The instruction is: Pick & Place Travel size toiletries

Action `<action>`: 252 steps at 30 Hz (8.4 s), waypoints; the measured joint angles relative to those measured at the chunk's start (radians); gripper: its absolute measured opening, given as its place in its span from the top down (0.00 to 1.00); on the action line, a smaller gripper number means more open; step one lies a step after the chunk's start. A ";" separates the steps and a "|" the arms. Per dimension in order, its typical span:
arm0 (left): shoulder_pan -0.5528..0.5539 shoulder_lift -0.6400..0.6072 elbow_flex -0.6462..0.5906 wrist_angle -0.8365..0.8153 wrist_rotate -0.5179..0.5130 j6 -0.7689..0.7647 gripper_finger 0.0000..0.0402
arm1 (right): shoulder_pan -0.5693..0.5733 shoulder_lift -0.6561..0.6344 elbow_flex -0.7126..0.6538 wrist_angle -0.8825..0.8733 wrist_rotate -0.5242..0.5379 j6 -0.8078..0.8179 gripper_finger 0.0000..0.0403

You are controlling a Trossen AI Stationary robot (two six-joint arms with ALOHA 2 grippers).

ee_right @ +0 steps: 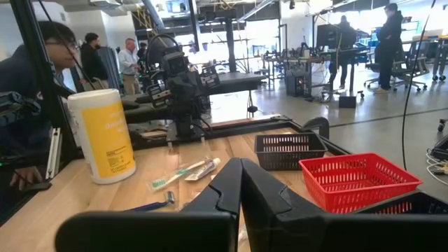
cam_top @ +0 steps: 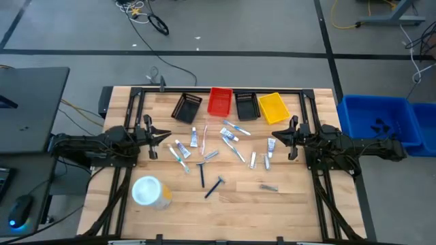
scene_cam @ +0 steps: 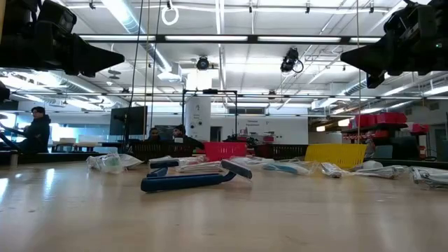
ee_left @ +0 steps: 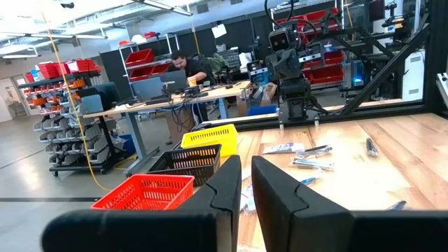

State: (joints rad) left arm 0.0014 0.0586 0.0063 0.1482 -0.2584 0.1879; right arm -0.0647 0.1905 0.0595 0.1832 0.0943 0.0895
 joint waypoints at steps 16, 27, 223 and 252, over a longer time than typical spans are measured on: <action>0.000 0.000 0.000 0.025 -0.004 -0.008 0.89 | 0.001 0.000 0.000 0.132 0.006 0.157 0.97; 0.000 0.019 0.000 0.033 -0.019 -0.109 0.89 | 0.000 0.007 0.000 0.098 0.314 0.008 0.97; 0.329 1.255 0.823 -0.736 0.314 -0.098 0.63 | -0.151 1.020 0.289 0.475 0.192 -0.071 0.42; 0.227 1.257 0.569 -0.593 0.257 -0.005 0.49 | -0.151 1.020 0.289 0.449 0.190 -0.025 0.42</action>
State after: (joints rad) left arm 0.2287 1.3160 0.5756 -0.4448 -0.0011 0.1827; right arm -0.2156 1.2101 0.3489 0.6319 0.2842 0.0641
